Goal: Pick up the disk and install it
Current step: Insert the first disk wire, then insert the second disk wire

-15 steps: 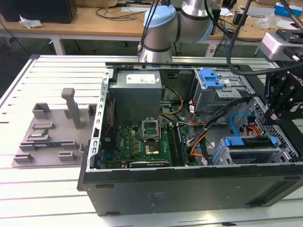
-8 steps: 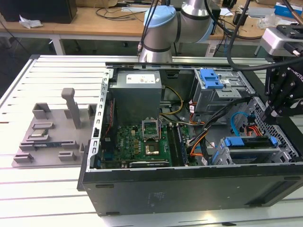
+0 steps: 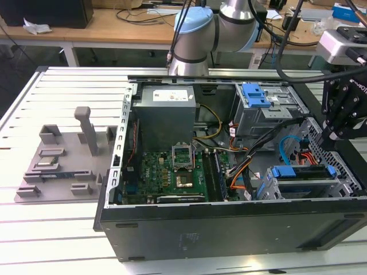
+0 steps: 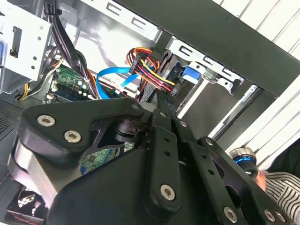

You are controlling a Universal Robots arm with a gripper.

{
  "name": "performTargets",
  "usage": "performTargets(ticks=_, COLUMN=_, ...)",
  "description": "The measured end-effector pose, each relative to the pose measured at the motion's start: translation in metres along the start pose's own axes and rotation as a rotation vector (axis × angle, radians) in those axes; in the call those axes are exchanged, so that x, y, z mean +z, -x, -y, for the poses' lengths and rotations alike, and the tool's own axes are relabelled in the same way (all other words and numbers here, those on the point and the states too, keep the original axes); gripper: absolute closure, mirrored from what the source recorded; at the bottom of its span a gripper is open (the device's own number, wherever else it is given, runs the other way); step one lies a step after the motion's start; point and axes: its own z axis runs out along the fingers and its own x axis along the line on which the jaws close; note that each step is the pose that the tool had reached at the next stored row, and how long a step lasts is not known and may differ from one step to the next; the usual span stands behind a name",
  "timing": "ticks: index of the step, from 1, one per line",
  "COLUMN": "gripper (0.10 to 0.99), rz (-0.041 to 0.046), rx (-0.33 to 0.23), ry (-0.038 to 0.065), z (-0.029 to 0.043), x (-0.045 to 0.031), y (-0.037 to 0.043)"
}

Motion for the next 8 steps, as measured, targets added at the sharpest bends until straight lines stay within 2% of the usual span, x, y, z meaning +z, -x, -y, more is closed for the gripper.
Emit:
performTargets(ticks=5, gripper=0.980, rz=-0.0001, rx=0.000, ry=0.000, z=0.0000, x=-0.0005, y=0.0000)
performTargets(ticks=7, gripper=0.851, rz=-0.0001, rx=0.000, ry=0.000, z=0.0000, x=-0.0007, y=0.0000)
performTargets(ticks=8, gripper=0.851, rz=-0.0001, rx=0.000, ry=0.000, z=0.0000, x=-0.0007, y=0.0000)
